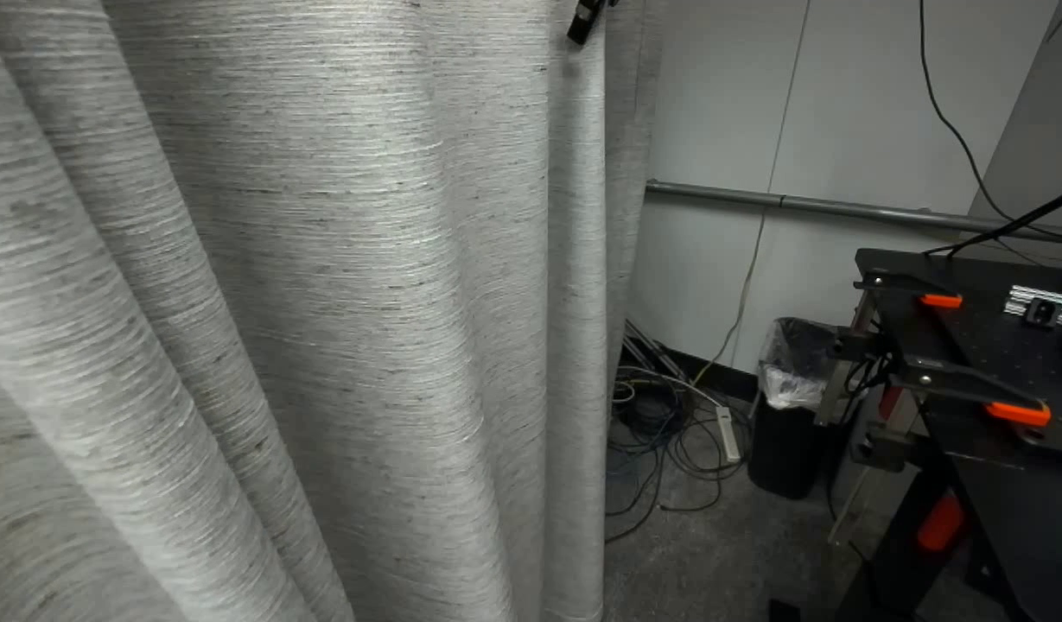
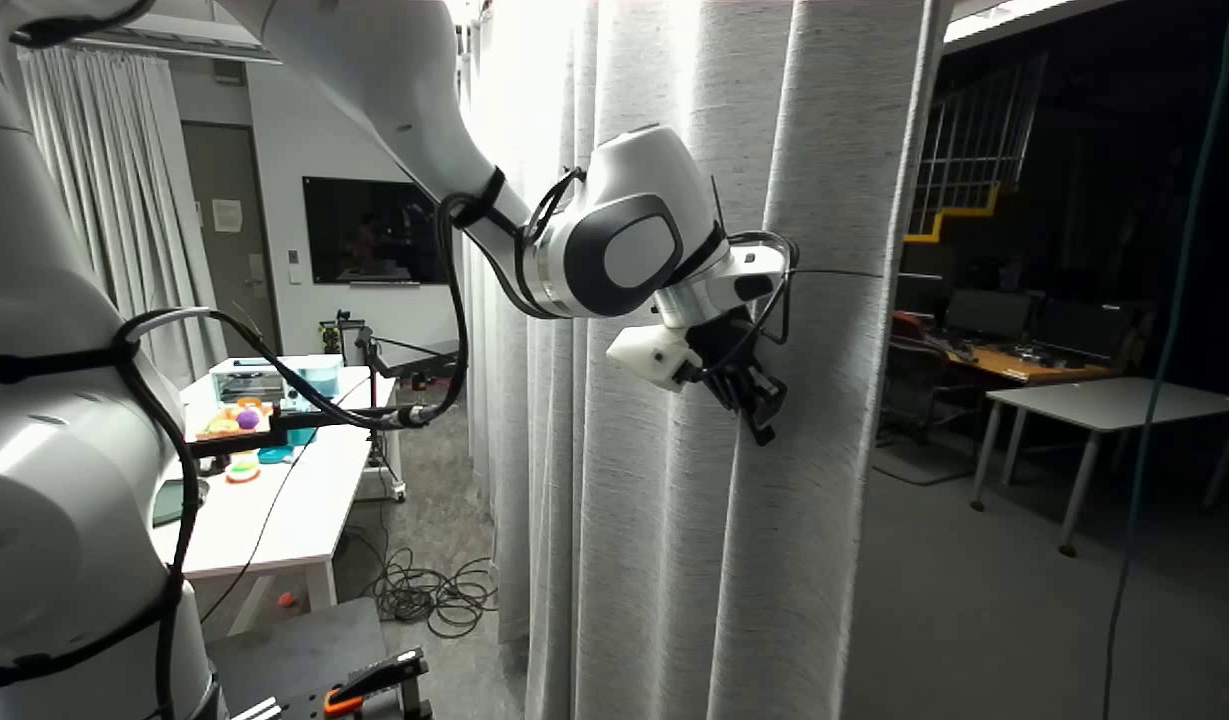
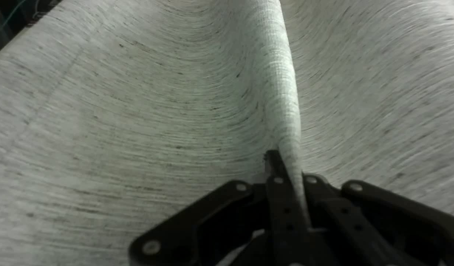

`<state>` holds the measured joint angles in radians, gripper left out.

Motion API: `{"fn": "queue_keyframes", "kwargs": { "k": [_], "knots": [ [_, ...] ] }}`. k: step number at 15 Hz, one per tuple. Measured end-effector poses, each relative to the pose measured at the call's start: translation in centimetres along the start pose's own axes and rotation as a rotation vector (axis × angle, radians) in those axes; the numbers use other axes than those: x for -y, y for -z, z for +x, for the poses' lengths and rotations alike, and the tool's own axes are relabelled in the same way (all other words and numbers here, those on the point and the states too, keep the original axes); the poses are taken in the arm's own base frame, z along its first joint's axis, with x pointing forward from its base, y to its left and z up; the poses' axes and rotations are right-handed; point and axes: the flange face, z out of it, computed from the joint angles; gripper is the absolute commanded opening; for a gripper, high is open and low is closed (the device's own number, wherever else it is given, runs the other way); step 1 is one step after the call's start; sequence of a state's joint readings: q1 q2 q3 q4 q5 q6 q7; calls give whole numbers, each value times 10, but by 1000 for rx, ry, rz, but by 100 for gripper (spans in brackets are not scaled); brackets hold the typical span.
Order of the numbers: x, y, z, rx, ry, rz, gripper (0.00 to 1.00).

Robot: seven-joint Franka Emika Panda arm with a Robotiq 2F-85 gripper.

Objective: Pull the curtain to the left

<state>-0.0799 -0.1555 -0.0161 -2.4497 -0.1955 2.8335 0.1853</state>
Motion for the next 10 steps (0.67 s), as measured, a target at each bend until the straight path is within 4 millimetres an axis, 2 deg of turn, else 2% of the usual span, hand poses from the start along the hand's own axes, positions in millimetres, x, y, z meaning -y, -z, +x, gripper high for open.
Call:
{"fn": "queue_keyframes", "kwargs": {
  "k": [5, 10],
  "knots": [
    [75, 16, 12, -8, 142, 52, 0],
    [137, 21, 33, -52, 305, 110, 0]
  ]
}}
